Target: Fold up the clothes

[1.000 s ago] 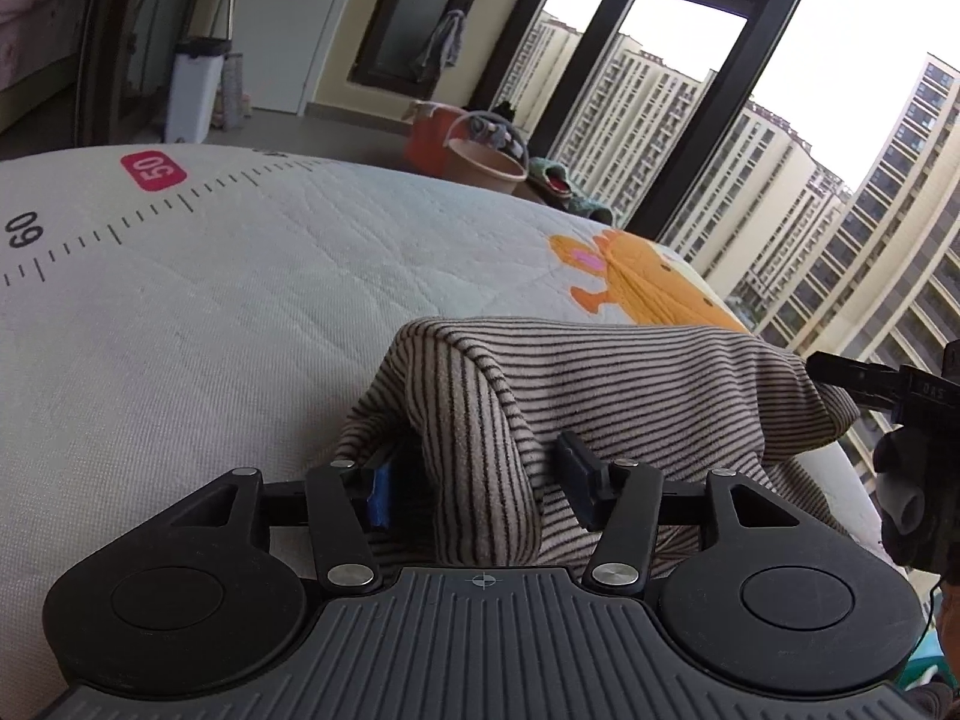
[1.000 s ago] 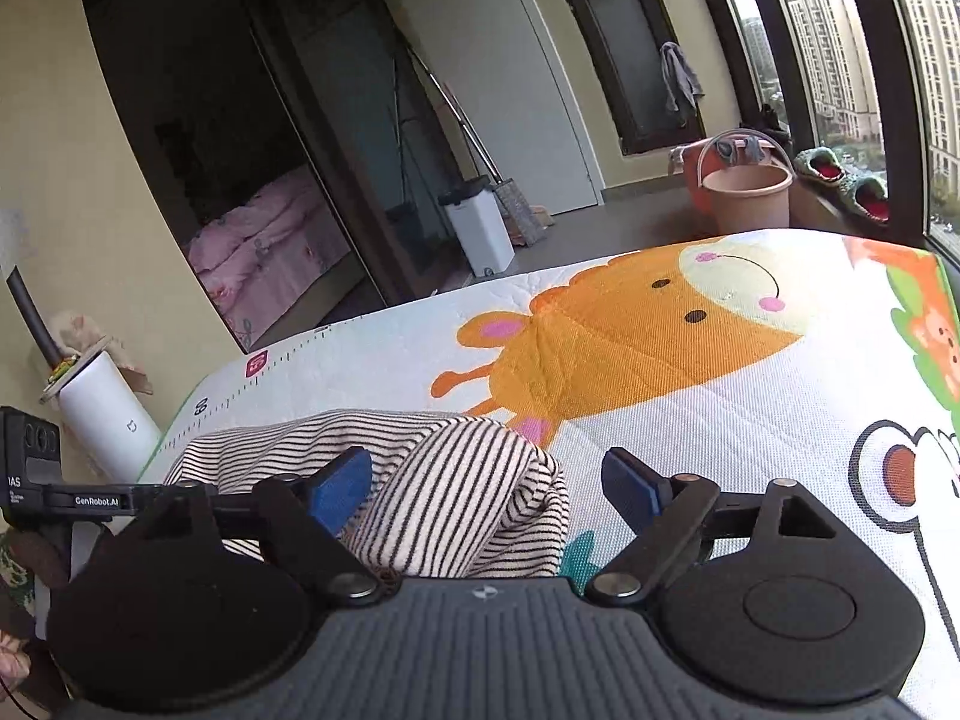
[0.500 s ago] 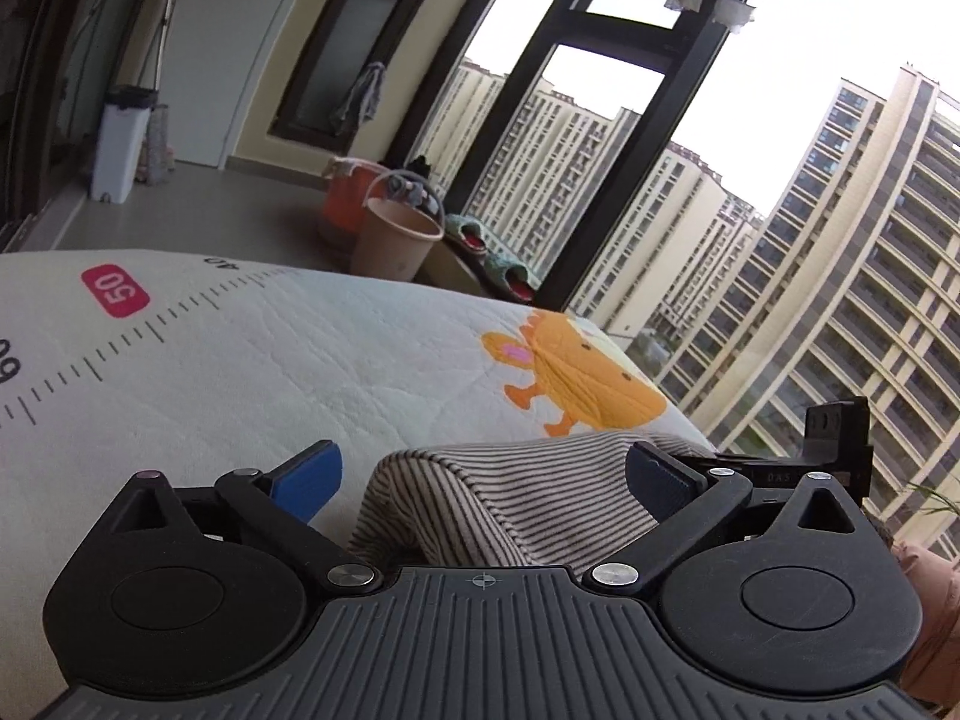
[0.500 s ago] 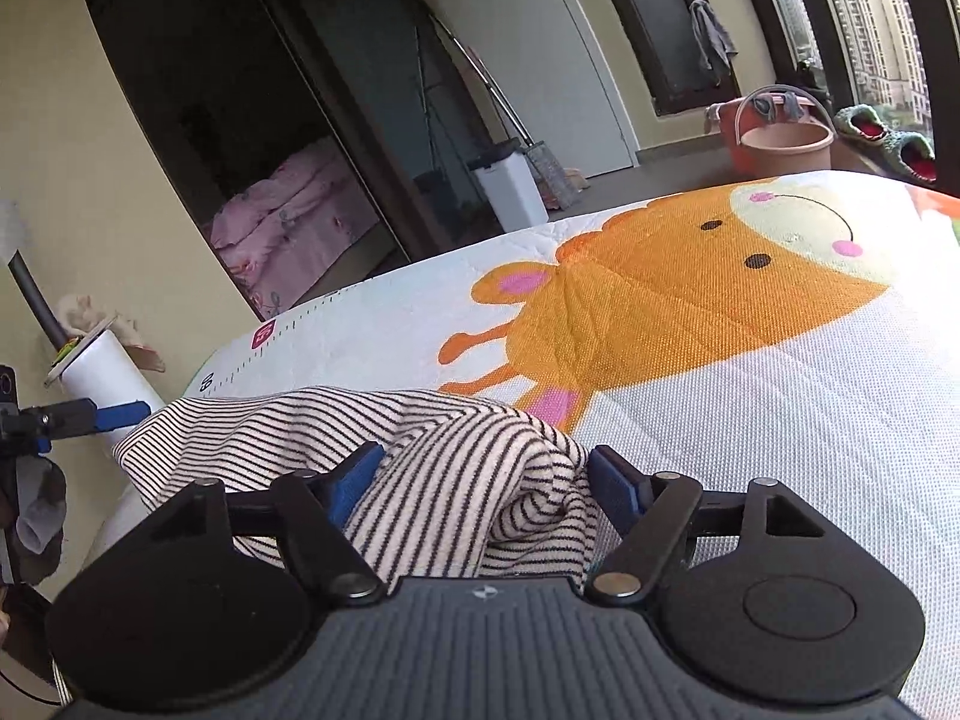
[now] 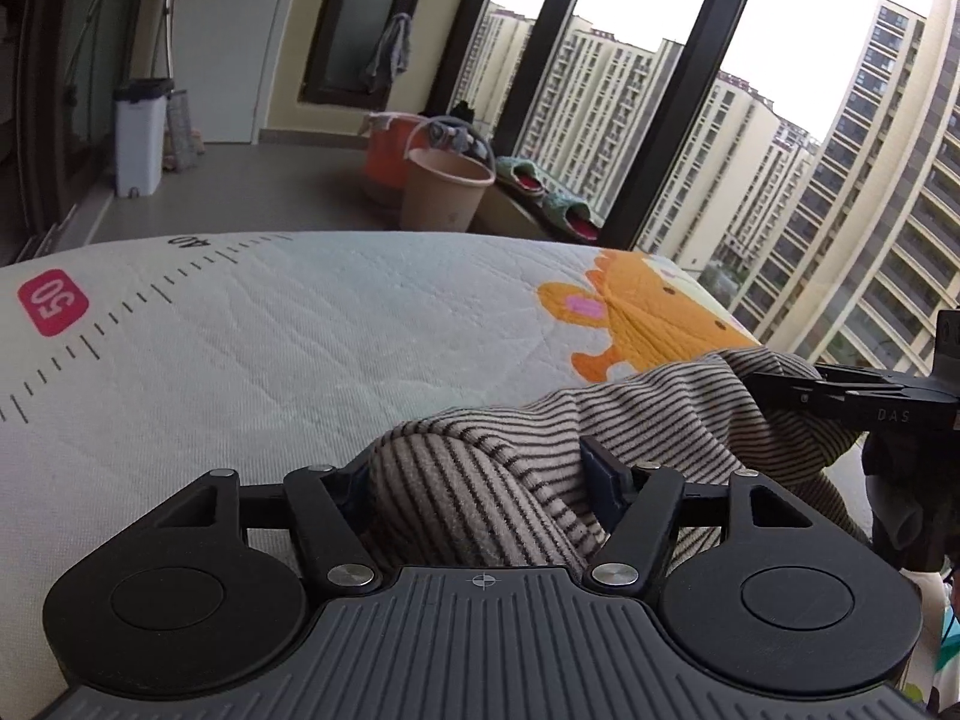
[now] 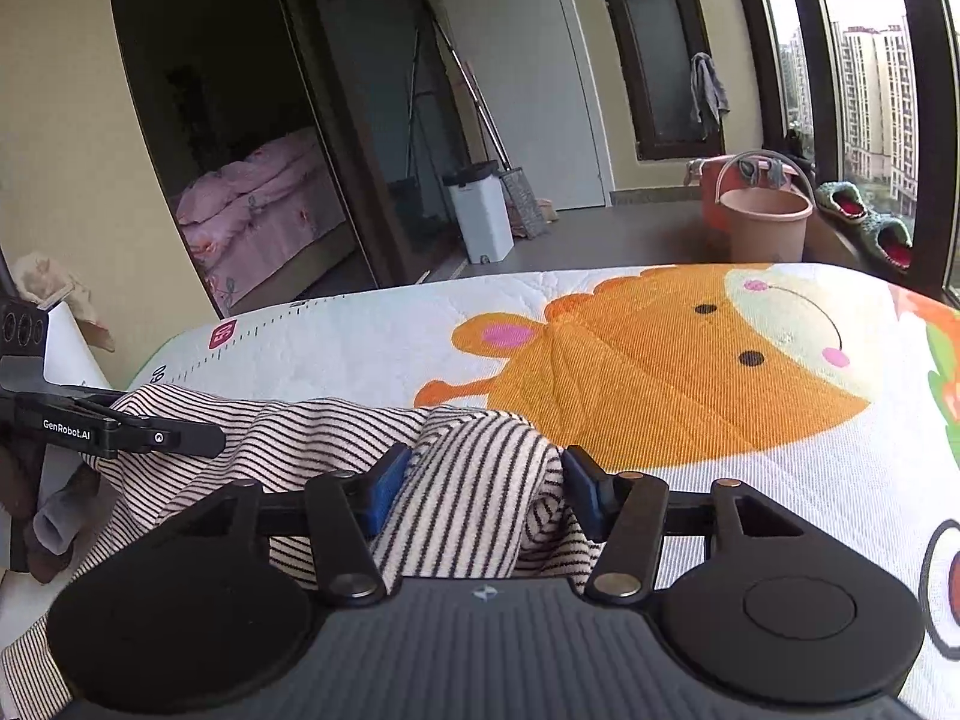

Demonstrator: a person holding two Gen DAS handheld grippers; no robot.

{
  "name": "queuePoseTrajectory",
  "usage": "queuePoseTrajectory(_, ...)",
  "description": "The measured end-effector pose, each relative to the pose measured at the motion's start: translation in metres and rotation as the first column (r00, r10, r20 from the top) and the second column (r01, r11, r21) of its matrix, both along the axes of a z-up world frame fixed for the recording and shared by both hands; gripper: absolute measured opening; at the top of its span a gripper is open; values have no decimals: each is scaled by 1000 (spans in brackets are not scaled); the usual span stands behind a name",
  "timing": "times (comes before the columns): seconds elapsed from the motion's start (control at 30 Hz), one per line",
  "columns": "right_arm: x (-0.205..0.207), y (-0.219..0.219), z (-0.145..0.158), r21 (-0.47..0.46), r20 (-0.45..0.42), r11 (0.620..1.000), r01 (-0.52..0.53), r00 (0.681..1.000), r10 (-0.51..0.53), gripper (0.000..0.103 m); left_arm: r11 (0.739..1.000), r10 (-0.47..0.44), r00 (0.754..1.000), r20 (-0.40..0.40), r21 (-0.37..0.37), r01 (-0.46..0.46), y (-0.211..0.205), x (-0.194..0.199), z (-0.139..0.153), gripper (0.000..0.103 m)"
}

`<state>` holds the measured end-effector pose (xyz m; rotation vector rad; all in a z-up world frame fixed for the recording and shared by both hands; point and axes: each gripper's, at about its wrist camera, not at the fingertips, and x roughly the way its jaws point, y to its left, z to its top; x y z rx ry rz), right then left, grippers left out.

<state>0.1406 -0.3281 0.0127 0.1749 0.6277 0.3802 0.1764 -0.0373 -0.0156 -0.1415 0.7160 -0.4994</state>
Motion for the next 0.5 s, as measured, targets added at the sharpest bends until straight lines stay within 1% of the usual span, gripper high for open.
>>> queuePoseTrajectory(0.07,18,1,2,21,4,1000,5,1000,-5,53,999,30,999,26,8,-31,3,12,2,66)
queuePoseTrajectory(0.17,47,11,11,12,55,1000,2,998,-3,53,995,65,990,122,62,-73,3,30,13,66)
queuePoseTrajectory(0.2,56,14,13,3,72,1000,2,997,-2,53,994,80,990,116,64,-87,4,35,12,68)
queuePoseTrajectory(0.27,69,18,13,-13,78,1000,15,997,-14,54,990,115,989,92,71,-122,7,43,10,72)
queuePoseTrajectory(0.3,74,17,10,-20,74,999,38,997,-36,54,987,135,988,78,82,-141,10,43,6,77)
queuePoseTrajectory(0.33,78,15,7,-24,71,998,58,996,-56,58,985,146,986,78,79,-152,14,39,5,80)
queuePoseTrajectory(0.37,79,11,3,-25,71,997,76,995,-74,67,984,156,985,78,76,-162,18,36,3,87)
queuePoseTrajectory(0.4,78,6,-1,-23,70,995,97,993,-96,85,984,159,985,72,76,-164,20,33,2,92)
queuePoseTrajectory(0.43,76,1,-4,-11,66,993,116,991,-115,87,983,161,985,67,75,-166,22,29,2,94)
queuePoseTrajectory(0.5,68,-8,-4,20,62,990,143,988,-143,87,983,167,984,55,75,-170,27,22,0,94)
